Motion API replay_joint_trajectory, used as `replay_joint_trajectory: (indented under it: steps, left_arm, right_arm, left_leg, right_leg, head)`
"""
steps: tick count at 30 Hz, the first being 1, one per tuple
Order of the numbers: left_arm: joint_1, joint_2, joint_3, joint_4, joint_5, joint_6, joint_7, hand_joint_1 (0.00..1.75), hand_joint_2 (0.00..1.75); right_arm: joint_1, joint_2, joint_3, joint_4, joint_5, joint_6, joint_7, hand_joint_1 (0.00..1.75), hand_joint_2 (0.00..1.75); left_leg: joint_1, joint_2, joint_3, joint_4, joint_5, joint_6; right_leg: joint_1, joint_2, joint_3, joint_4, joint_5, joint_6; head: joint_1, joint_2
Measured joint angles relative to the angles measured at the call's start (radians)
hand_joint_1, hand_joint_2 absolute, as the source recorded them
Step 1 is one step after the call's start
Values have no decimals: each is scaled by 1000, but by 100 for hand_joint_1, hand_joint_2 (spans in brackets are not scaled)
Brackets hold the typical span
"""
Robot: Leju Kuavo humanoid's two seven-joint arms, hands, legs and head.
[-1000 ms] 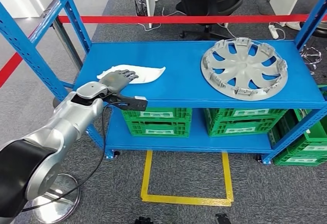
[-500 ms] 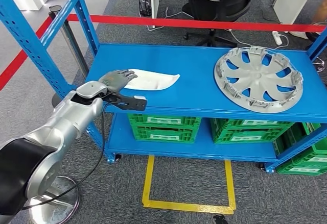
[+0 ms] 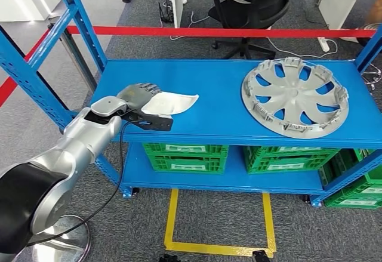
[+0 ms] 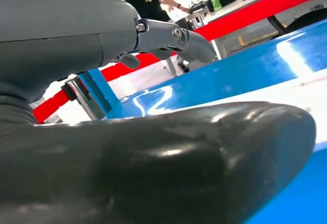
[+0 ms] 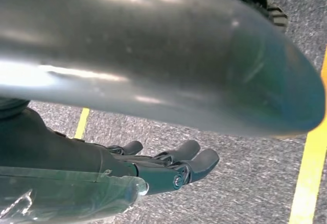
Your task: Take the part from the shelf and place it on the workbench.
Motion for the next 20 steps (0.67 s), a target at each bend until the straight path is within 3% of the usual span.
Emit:
replay_joint_trajectory:
  steps: [1, 3, 5, 8, 10, 12, 16, 20]
  left_arm:
    - [-1, 1, 0, 0, 2, 1, 0, 0, 0]
    - [-3, 2, -1, 0, 7, 3, 0, 0, 87]
    - [-2, 1, -1, 0, 10, 4, -1, 0, 175]
    - [1, 1, -1, 0, 11, 2, -2, 0, 175]
    - [1, 2, -1, 0, 11, 1, -3, 0, 175]
    - [2, 2, -1, 0, 11, -1, -3, 0, 175]
    - [4, 3, -2, 0, 12, -3, -3, 0, 175]
    - [5, 3, -2, 0, 12, -3, -3, 0, 175]
  right_arm:
    - [0, 0, 0, 0, 0, 0, 0, 0, 0]
    - [-2, 0, 0, 0, 0, 0, 0, 0, 0]
    - [-4, -1, 0, 0, 0, -1, 0, 0, 0]
    - [-2, -2, 0, 0, 1, -2, -1, 0, 0]
    - [-3, -2, 0, 0, 1, -2, -1, 0, 0]
    - [-5, -2, 0, 0, 2, -2, -1, 0, 0]
    - [-5, -2, 0, 0, 2, -2, -1, 0, 0]
    - [-6, -2, 0, 0, 3, -3, -1, 0, 0]
  left_leg:
    - [3, 1, 24, -65, 48, -2]
    - [5, 2, 75, -183, 101, -1]
    - [6, 0, 95, -228, 103, 5]
    - [5, -3, 94, -232, 99, 14]
    - [4, -6, 94, -232, 97, 20]
    - [3, -7, 94, -232, 96, 24]
    - [1, -7, 94, -232, 95, 28]
    - [1, -7, 94, -232, 96, 29]
  right_leg:
    - [-1, 0, 9, 0, -6, 4]
    - [0, 2, 18, 4, -20, 16]
    - [4, 4, 17, 5, -29, 15]
    - [5, 1, 21, -5, -28, 1]
    - [5, -2, 29, -14, -27, 3]
    - [5, -3, 34, -20, -25, 10]
    - [2, -3, 37, -27, -23, 35]
    - [2, -3, 36, -27, -23, 39]
  head:
    - [0, 0]
    - [0, 0]
    - [1, 0]
    - [3, 0]
    - [4, 0]
    - [4, 0]
    - [3, 0]
    - [3, 0]
